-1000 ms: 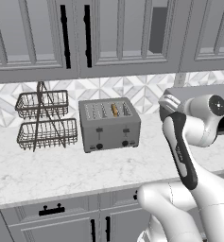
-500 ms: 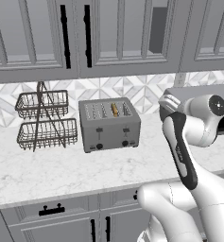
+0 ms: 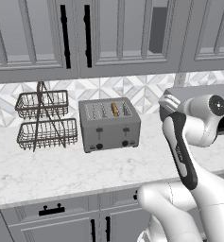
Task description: Start the toaster. Once the lever pops up, take the bread to the plate on the dining counter.
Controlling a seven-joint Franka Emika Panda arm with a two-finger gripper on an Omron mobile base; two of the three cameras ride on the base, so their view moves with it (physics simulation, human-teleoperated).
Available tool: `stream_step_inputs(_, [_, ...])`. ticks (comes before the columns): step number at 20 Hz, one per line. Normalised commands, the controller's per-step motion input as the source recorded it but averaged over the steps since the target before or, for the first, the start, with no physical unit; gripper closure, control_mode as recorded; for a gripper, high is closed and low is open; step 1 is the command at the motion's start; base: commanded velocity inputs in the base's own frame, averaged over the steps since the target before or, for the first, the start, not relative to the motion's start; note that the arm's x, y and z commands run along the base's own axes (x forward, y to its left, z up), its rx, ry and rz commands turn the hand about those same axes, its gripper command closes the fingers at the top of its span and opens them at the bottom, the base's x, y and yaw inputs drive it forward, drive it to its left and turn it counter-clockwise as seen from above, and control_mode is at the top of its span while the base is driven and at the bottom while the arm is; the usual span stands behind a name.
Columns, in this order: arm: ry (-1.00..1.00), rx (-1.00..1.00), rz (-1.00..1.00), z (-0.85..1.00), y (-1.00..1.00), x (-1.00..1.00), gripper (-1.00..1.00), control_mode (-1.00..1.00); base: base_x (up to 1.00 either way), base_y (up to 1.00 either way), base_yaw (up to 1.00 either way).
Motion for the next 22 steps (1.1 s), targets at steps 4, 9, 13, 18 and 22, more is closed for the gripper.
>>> stream_step_inputs(4, [0.00, 0.00, 0.00, 0.00, 0.00, 0.00, -1.00, -1.00, 0.00, 0.00, 0.00])
stream_step_inputs(9, [0.00, 0.00, 0.00, 0.00, 0.00, 0.00, -1.00, -1.00, 0.00, 0.00, 0.00])
stream_step_inputs(13, [0.00, 0.00, 0.00, 0.00, 0.00, 0.00, -1.00, -1.00, 0.00, 0.00, 0.00])
stream_step_inputs(18, [0.00, 0.00, 0.00, 0.00, 0.00, 0.00, -1.00, -1.00, 0.00, 0.00, 0.00])
stream_step_inputs(22, [0.00, 0.00, 0.00, 0.00, 0.00, 0.00, -1.00, -1.00, 0.00, 0.00, 0.00])
